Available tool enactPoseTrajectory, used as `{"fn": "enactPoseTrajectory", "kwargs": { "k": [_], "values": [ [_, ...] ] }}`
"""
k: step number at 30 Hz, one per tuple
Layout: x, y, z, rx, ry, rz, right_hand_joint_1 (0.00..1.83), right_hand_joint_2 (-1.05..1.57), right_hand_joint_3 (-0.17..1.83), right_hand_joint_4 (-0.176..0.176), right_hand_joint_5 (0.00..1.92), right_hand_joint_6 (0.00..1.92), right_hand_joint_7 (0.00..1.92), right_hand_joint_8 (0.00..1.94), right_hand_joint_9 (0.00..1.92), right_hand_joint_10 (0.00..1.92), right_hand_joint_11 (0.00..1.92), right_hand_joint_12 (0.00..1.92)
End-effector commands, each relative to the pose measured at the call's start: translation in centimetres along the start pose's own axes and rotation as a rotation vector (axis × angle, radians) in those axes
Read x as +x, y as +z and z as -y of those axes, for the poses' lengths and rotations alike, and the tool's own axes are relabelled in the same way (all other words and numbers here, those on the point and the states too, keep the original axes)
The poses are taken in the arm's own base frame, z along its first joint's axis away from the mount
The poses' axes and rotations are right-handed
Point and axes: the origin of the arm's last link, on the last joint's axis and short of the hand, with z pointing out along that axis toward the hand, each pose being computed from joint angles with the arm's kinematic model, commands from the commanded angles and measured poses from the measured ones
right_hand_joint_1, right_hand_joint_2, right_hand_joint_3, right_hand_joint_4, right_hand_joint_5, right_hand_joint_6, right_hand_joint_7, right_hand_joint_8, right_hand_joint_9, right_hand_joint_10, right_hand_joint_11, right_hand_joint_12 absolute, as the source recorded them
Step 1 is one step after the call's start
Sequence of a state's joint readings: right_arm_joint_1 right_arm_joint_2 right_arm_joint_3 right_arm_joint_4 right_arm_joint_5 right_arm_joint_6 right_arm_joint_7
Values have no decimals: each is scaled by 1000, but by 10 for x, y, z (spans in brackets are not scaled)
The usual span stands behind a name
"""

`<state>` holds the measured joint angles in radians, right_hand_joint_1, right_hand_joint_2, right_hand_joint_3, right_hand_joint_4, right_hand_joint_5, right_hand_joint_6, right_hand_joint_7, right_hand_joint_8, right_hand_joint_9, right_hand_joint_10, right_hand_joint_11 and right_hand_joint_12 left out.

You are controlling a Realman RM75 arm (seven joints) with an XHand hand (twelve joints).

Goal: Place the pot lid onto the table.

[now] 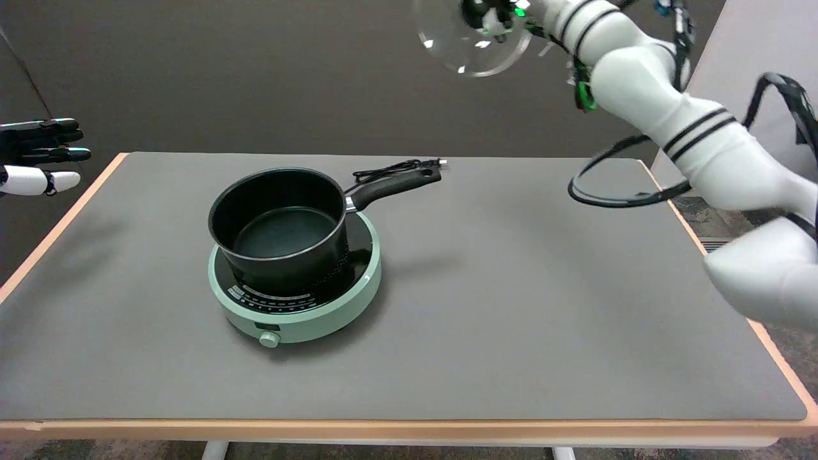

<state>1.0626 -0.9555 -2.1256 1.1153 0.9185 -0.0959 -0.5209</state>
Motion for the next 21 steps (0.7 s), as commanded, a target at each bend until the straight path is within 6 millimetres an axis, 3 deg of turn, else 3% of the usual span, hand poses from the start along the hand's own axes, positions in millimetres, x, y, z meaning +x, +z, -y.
{"fn": "enactPoseTrajectory", "kwargs": {
  "k": [1,12,21],
  "values": [
    [-62,-102,-90,-380,112,-42,1385,739,709,176,732,1290,1021,1156,944,1336,838,1213],
    [-75,-154,-77,-446,297,-88,1385,741,701,176,731,1290,1024,1149,951,1328,841,1212],
    [-88,-168,-61,-463,401,-98,1385,741,701,176,733,1293,1024,1148,950,1335,841,1242]
  ]
}}
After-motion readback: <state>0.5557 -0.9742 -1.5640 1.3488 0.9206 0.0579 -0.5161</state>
